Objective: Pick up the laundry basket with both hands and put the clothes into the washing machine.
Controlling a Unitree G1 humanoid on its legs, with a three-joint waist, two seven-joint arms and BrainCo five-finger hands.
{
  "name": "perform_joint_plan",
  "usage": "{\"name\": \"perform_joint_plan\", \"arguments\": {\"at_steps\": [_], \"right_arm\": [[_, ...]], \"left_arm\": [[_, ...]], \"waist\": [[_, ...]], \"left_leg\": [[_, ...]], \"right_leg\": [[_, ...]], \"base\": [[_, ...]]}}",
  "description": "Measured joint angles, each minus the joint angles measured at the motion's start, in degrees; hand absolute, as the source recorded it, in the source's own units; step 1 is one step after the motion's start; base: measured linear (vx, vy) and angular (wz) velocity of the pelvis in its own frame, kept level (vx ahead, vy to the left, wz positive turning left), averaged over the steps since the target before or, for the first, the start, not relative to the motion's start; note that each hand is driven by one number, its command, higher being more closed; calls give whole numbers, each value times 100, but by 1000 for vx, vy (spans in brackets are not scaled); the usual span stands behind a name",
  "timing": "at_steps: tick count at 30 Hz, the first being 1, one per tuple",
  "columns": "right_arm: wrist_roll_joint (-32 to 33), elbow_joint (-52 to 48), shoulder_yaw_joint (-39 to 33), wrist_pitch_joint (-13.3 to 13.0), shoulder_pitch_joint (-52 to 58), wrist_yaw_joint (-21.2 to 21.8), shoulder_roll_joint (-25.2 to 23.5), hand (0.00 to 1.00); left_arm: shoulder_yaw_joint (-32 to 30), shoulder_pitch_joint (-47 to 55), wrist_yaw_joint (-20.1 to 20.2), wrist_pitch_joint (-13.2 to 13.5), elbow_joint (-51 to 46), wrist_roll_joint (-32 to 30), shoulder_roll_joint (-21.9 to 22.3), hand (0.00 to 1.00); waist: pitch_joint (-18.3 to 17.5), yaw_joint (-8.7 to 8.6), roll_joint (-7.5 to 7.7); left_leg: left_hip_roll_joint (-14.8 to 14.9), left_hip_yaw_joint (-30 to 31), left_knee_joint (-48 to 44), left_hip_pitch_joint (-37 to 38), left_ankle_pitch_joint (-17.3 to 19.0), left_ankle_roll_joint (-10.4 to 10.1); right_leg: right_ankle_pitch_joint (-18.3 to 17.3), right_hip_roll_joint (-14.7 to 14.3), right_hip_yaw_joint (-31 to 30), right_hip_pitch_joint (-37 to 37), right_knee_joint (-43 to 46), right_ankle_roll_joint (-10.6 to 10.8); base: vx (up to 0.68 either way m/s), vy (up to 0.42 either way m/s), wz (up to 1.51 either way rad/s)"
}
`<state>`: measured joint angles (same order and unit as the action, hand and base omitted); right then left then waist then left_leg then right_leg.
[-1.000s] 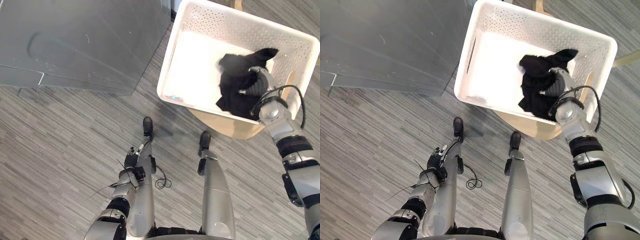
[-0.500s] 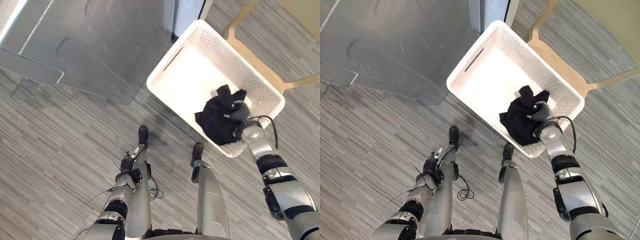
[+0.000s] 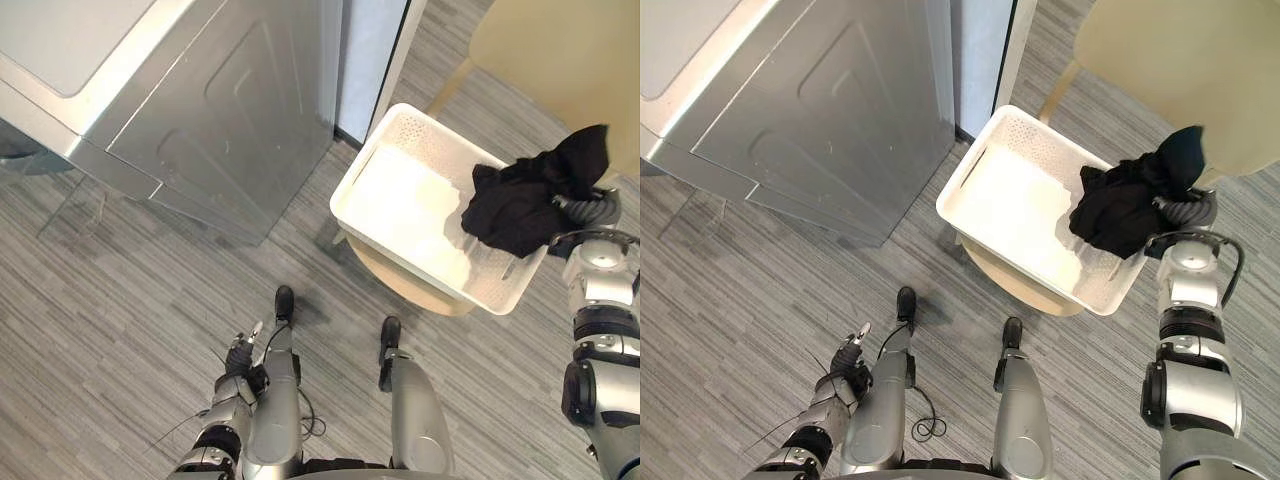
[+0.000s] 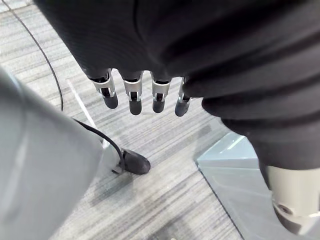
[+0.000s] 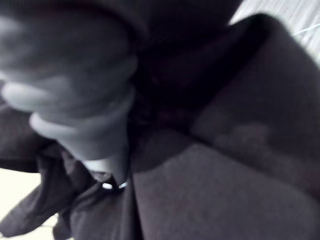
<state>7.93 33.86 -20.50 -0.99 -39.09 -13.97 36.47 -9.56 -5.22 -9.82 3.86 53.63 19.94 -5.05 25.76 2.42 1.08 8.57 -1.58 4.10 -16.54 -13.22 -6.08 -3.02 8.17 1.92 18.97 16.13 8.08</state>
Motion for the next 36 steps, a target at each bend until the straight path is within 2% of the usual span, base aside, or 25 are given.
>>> {"name": "perform_joint_plan", "arguments": {"at_steps": [3,5,8,12,16,20,23,25,26,27,28,29,31,34,36], "right_arm": [[110,-905,-365,-56,360,-138,-15,100],[110,-1486,-541,-104,626,-189,-75,100],[112,-2376,-817,-271,1098,-218,-318,100],[98,-3393,-904,-419,1746,-197,-670,100],[107,-3815,-901,-531,1890,-89,-692,100],[40,-4308,-789,-573,2068,54,-690,100],[35,-4430,-346,-624,2071,218,-671,100],[36,-4483,80,-625,2071,432,-671,100],[36,-4500,112,-624,2072,436,-672,100],[35,-4647,264,-624,2074,473,-678,100],[35,-4737,305,-627,2074,513,-678,100],[35,-4921,429,-643,2074,550,-687,100],[31,-5088,580,-665,2075,565,-699,100],[-47,-5267,725,-751,2165,622,-768,100],[-135,-5313,874,-754,2230,657,-897,100]], "left_arm": [[-285,192,29,-92,-138,-38,-16,0],[-511,343,28,-111,-679,-33,-21,0],[-687,524,-73,-92,-2107,-38,-56,0],[-619,571,-175,28,-3805,-101,-96,0],[-343,513,-190,144,-4453,-219,-107,0],[359,461,-180,188,-5264,-578,-146,0],[991,43,-144,242,-5301,-661,-152,0],[1699,-528,-2,289,-5032,-578,-253,0],[1785,-601,10,290,-4997,-566,-262,0],[2237,-1002,112,296,-4772,-432,-285,0],[2430,-1181,144,298,-4669,-380,-288,0],[2780,-1525,245,299,-4490,-261,-287,0],[3107,-1886,333,298,-4279,-158,-266,0],[3585,-2571,360,297,-3846,-40,-87,0],[3941,-3007,358,299,-3626,-12,-51,0]], "waist": [[-257,-9,40],[-410,-15,54],[-868,-65,63],[-1438,-248,73],[-1790,-458,28],[-2085,-527,-34],[-2151,-651,-85],[-2232,-764,-115],[-2233,-792,-116],[-2250,-835,-138],[-2256,-863,-148],[-2284,-975,-176],[-2314,-1098,-208],[-2364,-1145,-277],[-2391,-1252,-308]], "left_leg": [[-20,9,112,217,-18,-14],[-22,-3,116,398,-9,-13],[-12,-27,125,563,50,-32],[-8,-203,132,956,217,-71],[-1,-477,147,1222,368,-83],[2,-858,136,1505,446,-94],[2,-1196,134,1769,526,-95],[2,-1441,136,1906,590,-127],[2,-1465,136,1917,595,-127],[2,-1566,140,1946,609,-127],[1,-1600,140,1953,615,-128],[1,-1623,146,1956,622,-127],[2,-1651,152,1983,622,-129],[2,-1766,157,2058,645,-131],[2,-1768,169,2057,647,-129]], "right_leg": [[12,11,-14,-208,-99,14],[11,13,-14,-433,-209,15],[8,4,-18,-642,-363,16],[6,6,-112,-1000,-593,19],[13,-2,-330,-1187,-761,37],[190,-21,-723,-1284,-964,66],[292,-45,-1040,-1369,-1073,125],[392,-73,-1300,-1375,-1162,126],[392,-76,-1322,-1375,-1171,126],[414,-87,-1415,-1360,-1216,119],[428,-90,-1452,-1347,-1227,128],[437,-95,-1478,-1331,-1228,125],[437,-106,-1510,-1329,-1225,125],[441,-128,-1639,-1321,-1221,127],[440,-129,-1643,-1317,-1222,127]], "base": [[118,-49,-2],[127,-53,-4],[68,-33,-4],[28,-4,-16],[-10,13,-34],[10,11,-51],[-10,6,-57],[-34,7,-56],[-41,1,-47],[-33,-4,-29],[-44,-9,-31],[-19,-14,-16],[-3,-19,-14],[10,-18,-22],[0,0,0]]}}
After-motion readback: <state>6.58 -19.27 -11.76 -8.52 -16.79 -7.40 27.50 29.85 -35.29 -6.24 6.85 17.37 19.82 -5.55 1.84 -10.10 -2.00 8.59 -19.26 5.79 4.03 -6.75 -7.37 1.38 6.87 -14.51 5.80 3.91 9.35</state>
